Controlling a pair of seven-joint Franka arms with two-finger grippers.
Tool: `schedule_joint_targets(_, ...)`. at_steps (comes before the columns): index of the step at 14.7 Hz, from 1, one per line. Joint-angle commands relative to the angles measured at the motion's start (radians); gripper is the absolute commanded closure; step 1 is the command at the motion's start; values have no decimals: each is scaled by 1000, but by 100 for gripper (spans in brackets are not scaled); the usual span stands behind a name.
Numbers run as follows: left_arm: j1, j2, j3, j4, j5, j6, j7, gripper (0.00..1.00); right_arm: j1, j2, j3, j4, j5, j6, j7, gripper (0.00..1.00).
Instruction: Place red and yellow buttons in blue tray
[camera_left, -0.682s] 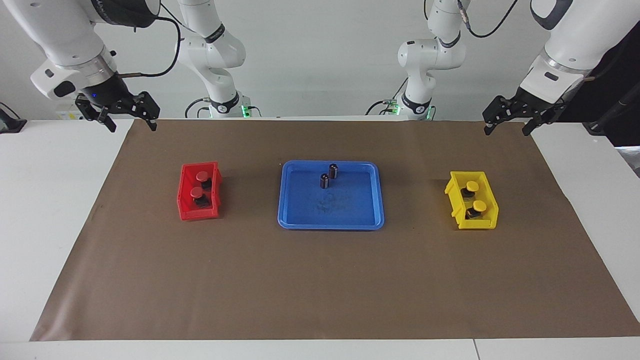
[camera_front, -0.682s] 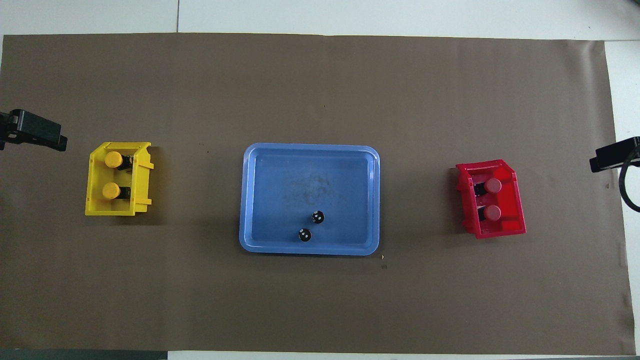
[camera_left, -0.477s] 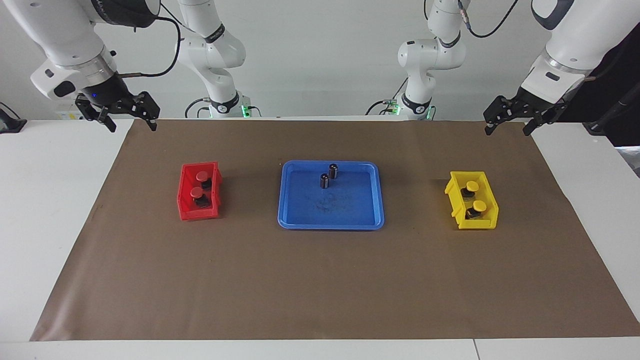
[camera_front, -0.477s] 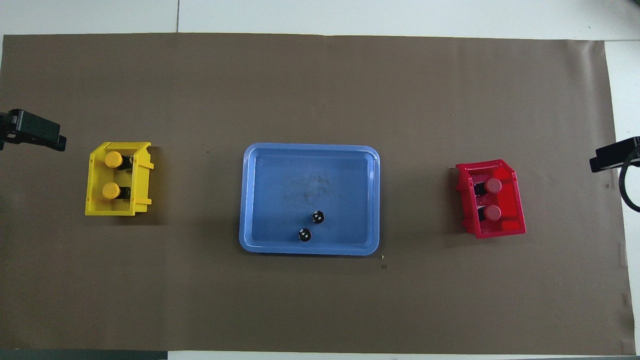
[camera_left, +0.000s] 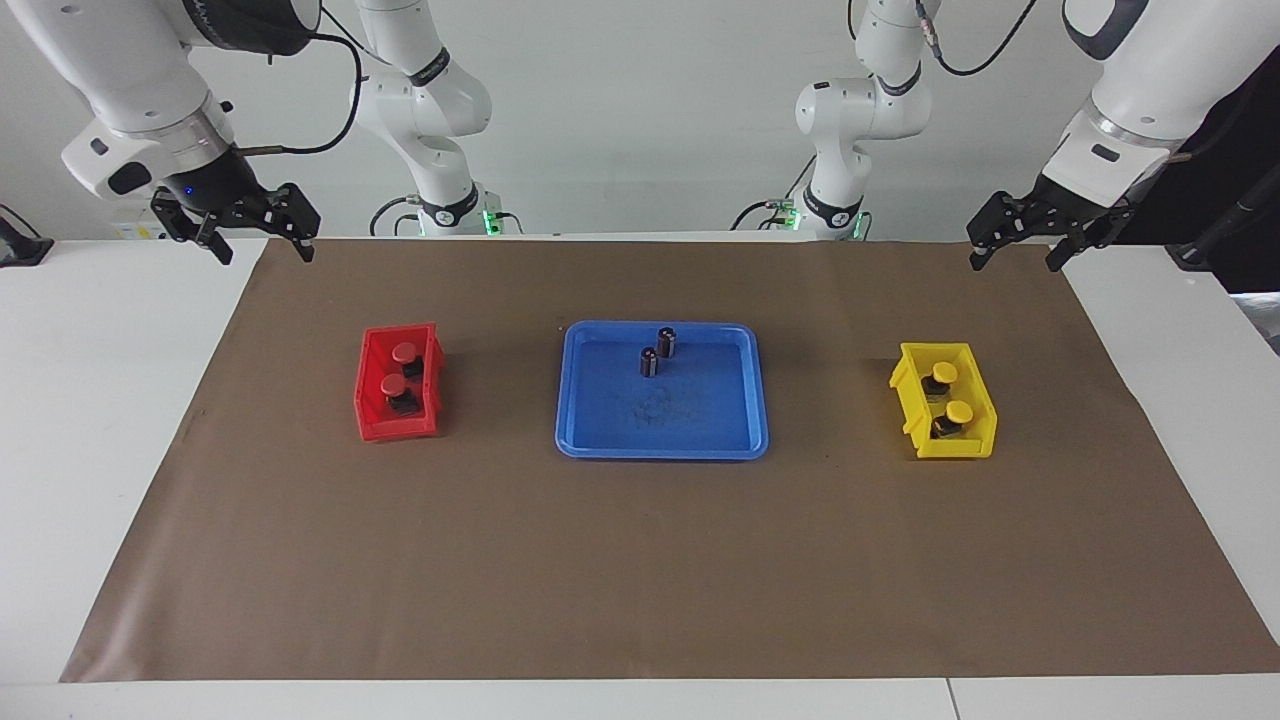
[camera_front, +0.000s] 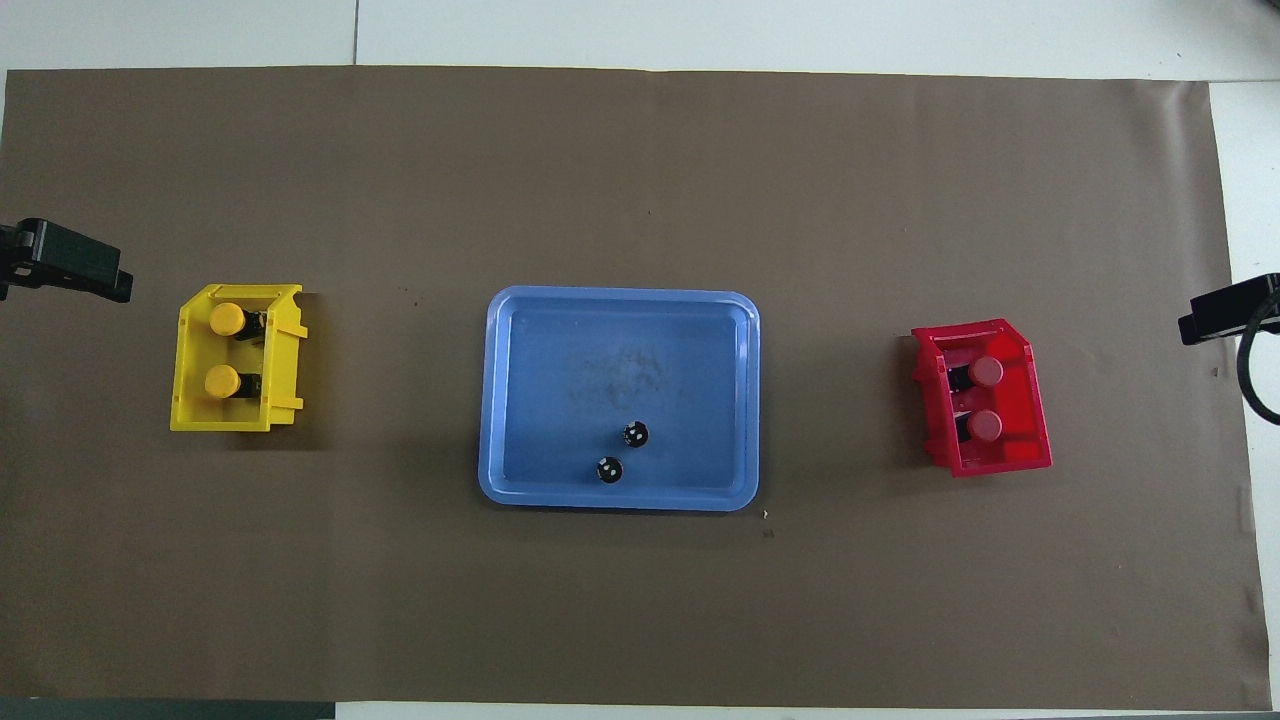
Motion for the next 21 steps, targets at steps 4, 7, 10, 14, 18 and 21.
schedule_joint_targets(4, 1, -31, 3, -36, -4, 5, -6, 0, 11, -12, 3, -32, 3, 66, -19, 0)
schedule_joint_targets(7, 2, -31, 5, -33, -4, 4, -6, 0, 41, -15, 4, -119, 9, 159, -15, 7)
schedule_joint_targets(10, 2, -31, 6, -36, -4, -3, -8, 0, 43, -12, 4, -214, 35, 265, -15, 12)
schedule_joint_targets(14, 4, -37, 8, -49, -2, -4, -5, 0, 45, 21, 4, -349, 56, 435, -16, 24)
schedule_joint_targets(18, 5, -47, 9, -74, -1, 8, -12, 0, 83, 31, 6, -481, 58, 610, -13, 29)
schedule_joint_targets(21, 21, -55, 8, -86, -1, 16, -8, 0, 86, 52, 6, -561, 58, 737, -7, 29)
